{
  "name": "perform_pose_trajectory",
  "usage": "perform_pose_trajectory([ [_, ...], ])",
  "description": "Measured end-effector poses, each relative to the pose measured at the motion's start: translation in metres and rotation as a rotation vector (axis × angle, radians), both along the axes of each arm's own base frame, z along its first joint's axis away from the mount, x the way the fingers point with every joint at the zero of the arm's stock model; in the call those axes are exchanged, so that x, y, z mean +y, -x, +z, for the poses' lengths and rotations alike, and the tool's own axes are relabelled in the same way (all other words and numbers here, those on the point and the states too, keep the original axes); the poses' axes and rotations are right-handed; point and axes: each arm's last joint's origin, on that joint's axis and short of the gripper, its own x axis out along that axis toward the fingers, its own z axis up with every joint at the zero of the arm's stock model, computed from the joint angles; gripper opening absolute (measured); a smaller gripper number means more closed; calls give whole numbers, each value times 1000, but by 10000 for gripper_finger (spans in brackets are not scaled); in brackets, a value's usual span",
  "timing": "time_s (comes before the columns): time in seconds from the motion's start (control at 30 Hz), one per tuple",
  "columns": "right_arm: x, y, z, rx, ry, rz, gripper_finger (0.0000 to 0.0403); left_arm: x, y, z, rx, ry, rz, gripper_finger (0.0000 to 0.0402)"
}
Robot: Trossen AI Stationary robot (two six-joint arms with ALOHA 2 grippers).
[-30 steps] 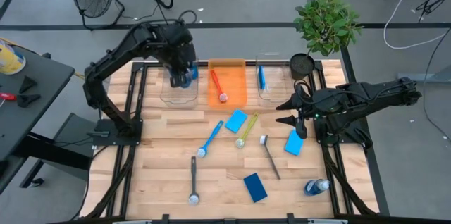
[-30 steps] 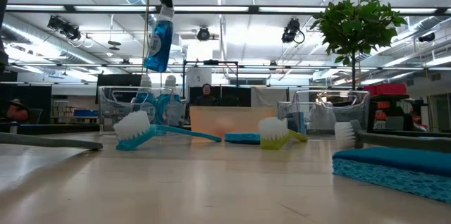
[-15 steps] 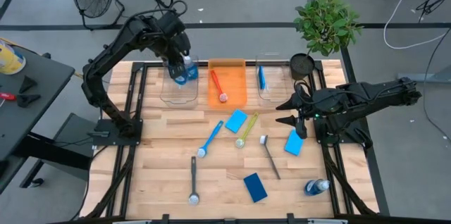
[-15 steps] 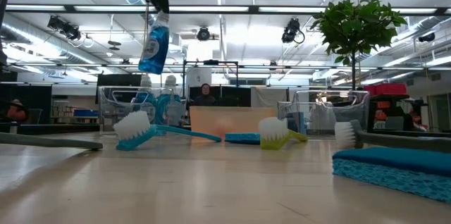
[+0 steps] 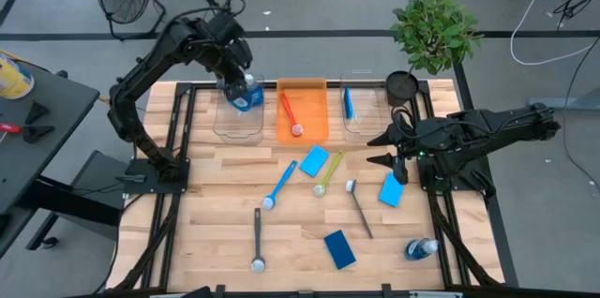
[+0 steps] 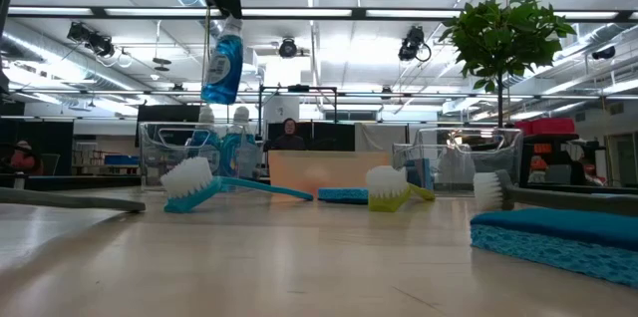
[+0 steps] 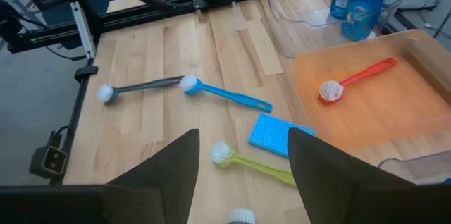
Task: Pick & Place Kitchen Sink Supplies
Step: Put the dish soap into the left transparent bin
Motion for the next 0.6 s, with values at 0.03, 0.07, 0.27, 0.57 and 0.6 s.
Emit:
perform_pose_trajectory([
  [0.03,0,0,0,-2,5,-8,217,2,0,1,-9,-11,9,121],
  [0.07,0,0,0,-2,7,-11,217,4,0,1,-18,-18,19,121],
  [0.27,0,-1,1,-11,4,-11,217,13,3,3,-71,-16,72,121],
  [0.57,1,-4,3,-48,-5,-10,217,4,7,5,-62,29,72,121],
  [0.6,1,-5,3,-48,-5,-10,217,2,10,6,-54,33,67,121],
])
